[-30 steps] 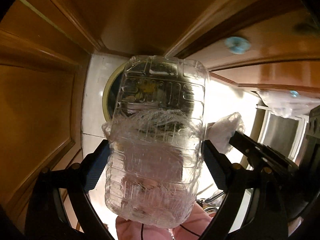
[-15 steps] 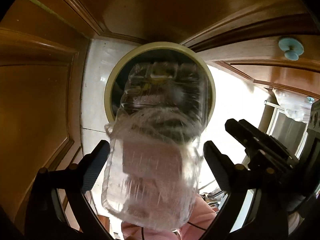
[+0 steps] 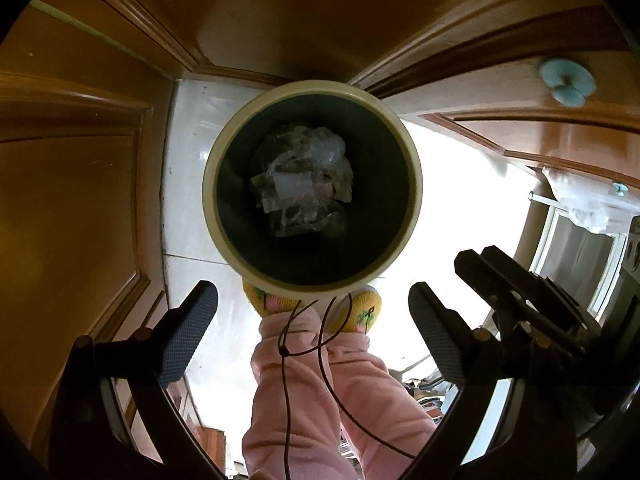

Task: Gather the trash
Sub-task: 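Open the left tool to drop the bottle while the right tool drops the bag, then raise both tools back up toward the counter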

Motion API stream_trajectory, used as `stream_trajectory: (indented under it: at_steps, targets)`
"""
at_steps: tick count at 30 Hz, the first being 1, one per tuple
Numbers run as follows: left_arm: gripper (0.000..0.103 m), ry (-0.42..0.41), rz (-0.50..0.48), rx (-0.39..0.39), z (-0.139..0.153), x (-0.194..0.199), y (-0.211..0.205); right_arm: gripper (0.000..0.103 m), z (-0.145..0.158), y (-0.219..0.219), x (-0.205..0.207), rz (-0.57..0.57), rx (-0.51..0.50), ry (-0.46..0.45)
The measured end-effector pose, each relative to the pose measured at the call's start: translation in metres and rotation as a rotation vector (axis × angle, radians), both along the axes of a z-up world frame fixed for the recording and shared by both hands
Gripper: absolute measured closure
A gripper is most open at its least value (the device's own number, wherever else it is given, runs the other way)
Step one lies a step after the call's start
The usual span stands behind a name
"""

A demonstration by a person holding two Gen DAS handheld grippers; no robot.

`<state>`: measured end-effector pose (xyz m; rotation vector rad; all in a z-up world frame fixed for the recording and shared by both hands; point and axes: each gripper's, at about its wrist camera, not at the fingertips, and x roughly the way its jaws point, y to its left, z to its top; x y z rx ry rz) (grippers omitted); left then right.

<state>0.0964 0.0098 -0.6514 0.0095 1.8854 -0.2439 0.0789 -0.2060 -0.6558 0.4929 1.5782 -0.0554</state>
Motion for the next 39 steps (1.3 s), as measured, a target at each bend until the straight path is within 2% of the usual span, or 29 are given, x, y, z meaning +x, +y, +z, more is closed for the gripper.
stream_trajectory:
  at_steps: [5, 9, 14, 20, 24, 30, 39]
  targets:
    - [0.008, -0.016, -0.013, 0.004, 0.041, -0.006, 0.000, 0.062, 0.028, -0.002, -0.008, 0.001, 0.000, -0.010]
    - [0.008, -0.041, -0.024, 0.006, 0.096, -0.013, 0.003, 0.062, 0.063, -0.004, -0.021, 0.010, -0.008, -0.020]
    - [0.008, -0.096, -0.046, -0.003, 0.180, -0.030, 0.003, 0.062, 0.131, -0.004, -0.038, 0.036, -0.001, -0.055]
    - [0.008, -0.170, -0.061, -0.029, 0.276, -0.048, 0.005, 0.062, 0.230, 0.000, -0.059, 0.081, -0.003, -0.129]
    - [0.008, -0.249, -0.076, -0.054, 0.342, -0.059, 0.004, 0.062, 0.289, 0.007, -0.068, 0.121, -0.006, -0.185]
    - [0.008, -0.401, -0.088, -0.084, 0.437, -0.066, 0.001, 0.062, 0.384, 0.017, -0.081, 0.198, -0.060, -0.319]
    - [0.008, -0.662, -0.113, -0.140, 0.571, -0.058, -0.011, 0.058, 0.507, 0.001, -0.084, 0.160, -0.104, -0.535]
